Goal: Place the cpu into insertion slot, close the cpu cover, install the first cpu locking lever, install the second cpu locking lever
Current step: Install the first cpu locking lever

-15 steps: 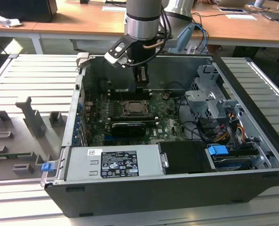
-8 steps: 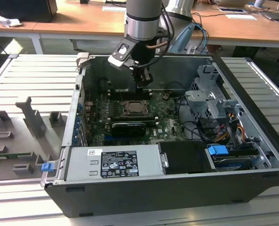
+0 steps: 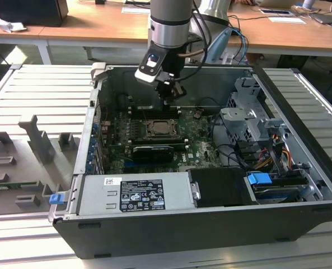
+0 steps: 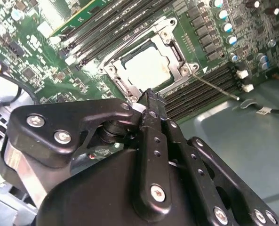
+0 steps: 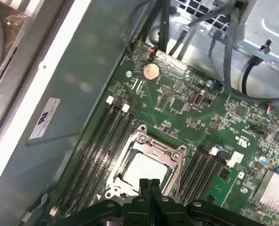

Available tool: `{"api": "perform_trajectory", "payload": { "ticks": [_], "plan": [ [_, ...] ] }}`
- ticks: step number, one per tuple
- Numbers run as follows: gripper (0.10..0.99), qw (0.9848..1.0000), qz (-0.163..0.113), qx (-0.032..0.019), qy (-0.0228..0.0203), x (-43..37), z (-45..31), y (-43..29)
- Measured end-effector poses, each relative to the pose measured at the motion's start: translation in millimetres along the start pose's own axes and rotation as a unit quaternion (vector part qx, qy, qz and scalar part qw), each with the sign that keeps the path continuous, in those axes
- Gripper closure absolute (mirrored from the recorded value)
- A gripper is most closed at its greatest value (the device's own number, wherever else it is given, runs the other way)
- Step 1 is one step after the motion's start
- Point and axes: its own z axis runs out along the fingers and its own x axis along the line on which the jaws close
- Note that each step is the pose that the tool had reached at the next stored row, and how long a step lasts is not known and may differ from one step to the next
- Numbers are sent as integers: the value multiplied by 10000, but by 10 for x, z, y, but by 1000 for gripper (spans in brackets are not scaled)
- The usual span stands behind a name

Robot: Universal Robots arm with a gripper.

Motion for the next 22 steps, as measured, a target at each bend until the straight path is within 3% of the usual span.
{"api": "perform_trajectory", "payload": {
  "ticks": [5,17,19,22],
  "plan": [
    [980,9996,-279,0,7,0,0,1],
    [980,9963,-860,0,20,0,0,1],
    [980,9953,-973,0,23,0,0,1],
    [980,9904,-1385,0,33,0,1,1]
  ]
}}
